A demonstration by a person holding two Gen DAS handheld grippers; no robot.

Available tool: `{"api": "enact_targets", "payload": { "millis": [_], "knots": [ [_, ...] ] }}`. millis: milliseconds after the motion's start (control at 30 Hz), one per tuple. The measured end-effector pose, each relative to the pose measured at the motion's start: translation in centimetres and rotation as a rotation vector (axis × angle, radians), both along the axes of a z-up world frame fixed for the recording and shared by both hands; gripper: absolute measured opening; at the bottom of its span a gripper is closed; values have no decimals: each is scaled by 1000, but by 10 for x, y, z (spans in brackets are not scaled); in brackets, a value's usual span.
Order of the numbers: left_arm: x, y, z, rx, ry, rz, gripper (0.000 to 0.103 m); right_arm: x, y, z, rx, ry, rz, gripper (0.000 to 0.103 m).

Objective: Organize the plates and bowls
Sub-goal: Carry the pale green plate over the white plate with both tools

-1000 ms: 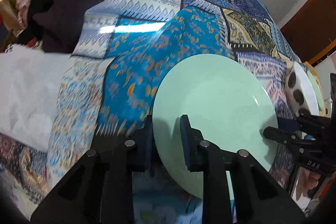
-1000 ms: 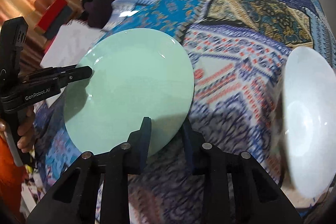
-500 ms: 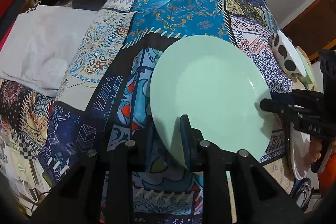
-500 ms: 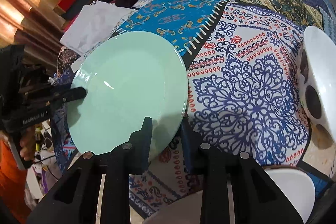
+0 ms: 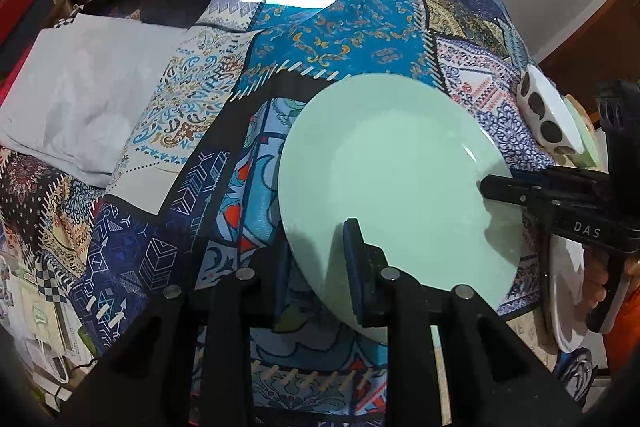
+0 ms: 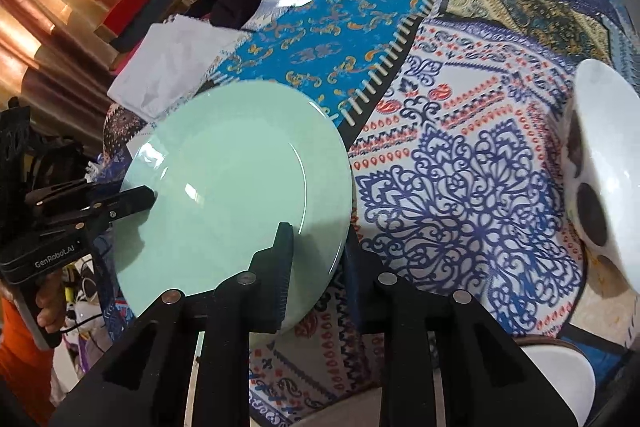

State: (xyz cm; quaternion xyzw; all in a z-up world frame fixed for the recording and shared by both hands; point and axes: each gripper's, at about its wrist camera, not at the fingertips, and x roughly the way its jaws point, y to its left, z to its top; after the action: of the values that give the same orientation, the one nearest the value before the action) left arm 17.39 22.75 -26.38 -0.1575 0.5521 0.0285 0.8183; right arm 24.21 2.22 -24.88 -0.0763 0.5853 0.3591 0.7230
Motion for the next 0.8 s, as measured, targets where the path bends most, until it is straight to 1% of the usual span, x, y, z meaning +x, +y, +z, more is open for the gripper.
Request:
{"api": "enact_targets", "payload": {
  "millis": [167,400,533,800],
  "knots": [
    [-4,-9,18,11,-47,-19,24,-1,-16,17,37,-29,-31,21],
    [-8,-29,51,28,-106,-44,25,-16,-42,52,82,-103,-66,21],
    [-12,-47,71,30,-133,-64,25,-23,-63,69,102,-135,-89,21],
    [-22,-86,99,42,-188,-124,25,-45,-103,95,128,-191,-148,21]
  ]
}}
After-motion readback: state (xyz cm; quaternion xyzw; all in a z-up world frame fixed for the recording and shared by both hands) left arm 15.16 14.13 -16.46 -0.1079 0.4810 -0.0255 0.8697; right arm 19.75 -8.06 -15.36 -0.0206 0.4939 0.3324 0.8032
